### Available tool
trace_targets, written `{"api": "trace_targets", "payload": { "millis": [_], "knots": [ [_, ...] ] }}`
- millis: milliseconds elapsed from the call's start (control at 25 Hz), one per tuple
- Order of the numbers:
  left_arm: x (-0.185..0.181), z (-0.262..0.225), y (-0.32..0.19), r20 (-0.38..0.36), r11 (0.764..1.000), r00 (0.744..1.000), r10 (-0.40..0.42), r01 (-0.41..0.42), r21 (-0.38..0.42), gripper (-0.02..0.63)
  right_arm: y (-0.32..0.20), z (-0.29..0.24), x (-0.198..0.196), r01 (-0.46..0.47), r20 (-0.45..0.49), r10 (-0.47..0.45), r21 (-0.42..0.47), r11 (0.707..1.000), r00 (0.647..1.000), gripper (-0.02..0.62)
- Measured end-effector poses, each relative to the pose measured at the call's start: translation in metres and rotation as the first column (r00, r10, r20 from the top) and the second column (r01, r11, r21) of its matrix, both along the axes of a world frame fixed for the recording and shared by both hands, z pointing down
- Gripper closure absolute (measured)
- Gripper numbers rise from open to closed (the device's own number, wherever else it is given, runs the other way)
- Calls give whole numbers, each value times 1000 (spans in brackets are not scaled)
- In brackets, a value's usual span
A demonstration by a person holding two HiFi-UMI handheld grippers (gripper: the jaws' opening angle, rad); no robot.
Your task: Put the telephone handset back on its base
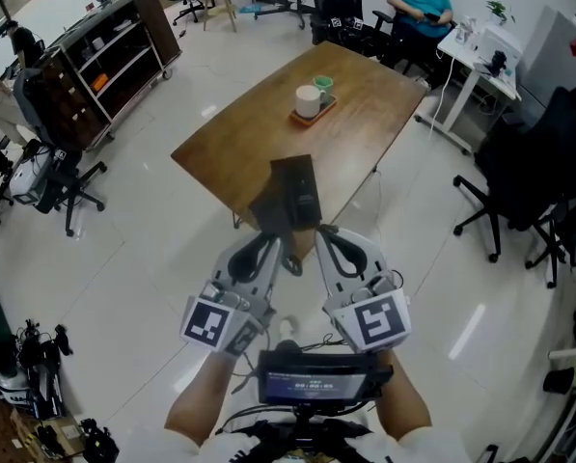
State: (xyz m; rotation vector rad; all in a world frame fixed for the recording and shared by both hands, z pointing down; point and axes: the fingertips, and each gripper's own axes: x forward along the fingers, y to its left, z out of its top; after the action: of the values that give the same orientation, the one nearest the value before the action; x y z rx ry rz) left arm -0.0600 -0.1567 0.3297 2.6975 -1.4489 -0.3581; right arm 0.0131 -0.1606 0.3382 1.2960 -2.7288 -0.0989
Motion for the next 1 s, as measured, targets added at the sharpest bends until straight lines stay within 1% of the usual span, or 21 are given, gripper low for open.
{"api": "trace_targets", "payload": {
  "millis": [80, 200, 360, 520, 640, 800, 1000],
  "knots": [
    [-4, 0, -14, 0, 1000, 1000, 2, -2, 7, 545, -13, -1, -5, -1, -1, 1, -4, 1000, 1000, 595],
    [-8, 4, -31, 3, 1000, 1000, 22, -22, -5, 545, -32, -1, -15, -4, 0, 4, -9, 1000, 1000, 595],
    [-15, 19, -53, 17, 995, 998, 55, -53, -81, 545, -54, 3, -27, -12, -5, 12, -21, 1000, 1000, 595],
    [-17, 23, -72, 4, 994, 996, 86, -85, -67, 545, -73, 5, -31, -33, -11, 33, -26, 999, 999, 595],
    [-13, 31, -81, 6, 988, 993, 114, -113, -102, 545, -82, 9, -34, -40, -17, 40, -31, 999, 999, 595],
    [-16, 36, -93, 0, 990, 993, 116, -116, -84, 545, -91, 13, -37, -42, -23, 41, -45, 998, 999, 595],
    [-20, 34, -99, -4, 990, 994, 112, -112, -90, 545, -98, 14, -42, -38, -18, 38, -55, 998, 999, 595]
  ]
}}
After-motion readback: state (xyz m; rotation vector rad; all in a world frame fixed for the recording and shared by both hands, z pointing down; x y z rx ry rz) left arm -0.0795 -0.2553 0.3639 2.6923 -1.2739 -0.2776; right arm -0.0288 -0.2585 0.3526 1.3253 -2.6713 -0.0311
